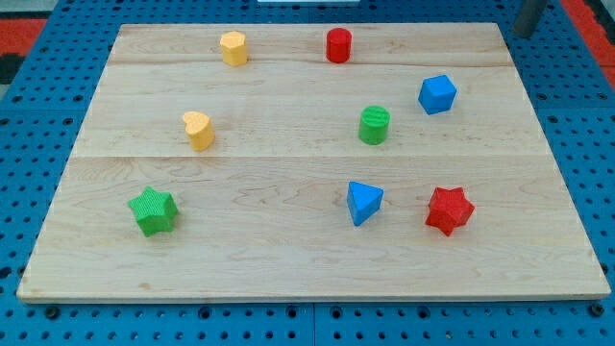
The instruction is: Keep red circle in between green star and blue triangle
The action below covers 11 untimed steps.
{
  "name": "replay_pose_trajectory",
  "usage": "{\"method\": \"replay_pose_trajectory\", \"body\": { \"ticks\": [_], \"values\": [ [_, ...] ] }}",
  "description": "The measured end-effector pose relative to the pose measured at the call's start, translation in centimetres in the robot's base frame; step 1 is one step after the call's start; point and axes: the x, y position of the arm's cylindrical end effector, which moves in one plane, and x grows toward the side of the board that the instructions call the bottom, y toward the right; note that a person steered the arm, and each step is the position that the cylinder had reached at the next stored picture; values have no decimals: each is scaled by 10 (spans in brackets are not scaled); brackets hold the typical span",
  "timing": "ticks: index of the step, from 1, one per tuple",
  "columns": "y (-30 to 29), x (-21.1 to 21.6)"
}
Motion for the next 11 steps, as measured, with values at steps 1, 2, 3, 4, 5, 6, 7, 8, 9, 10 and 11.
{"method": "replay_pose_trajectory", "body": {
  "ticks": [1,2,3,4,5,6,7,8,9,10,11],
  "values": [
    [0,0],
    [-22,0],
    [-87,16],
    [-95,23],
    [-85,23],
    [-85,23],
    [-85,23],
    [-84,23],
    [-77,23],
    [-76,-3],
    [-77,-20]
  ]
}}
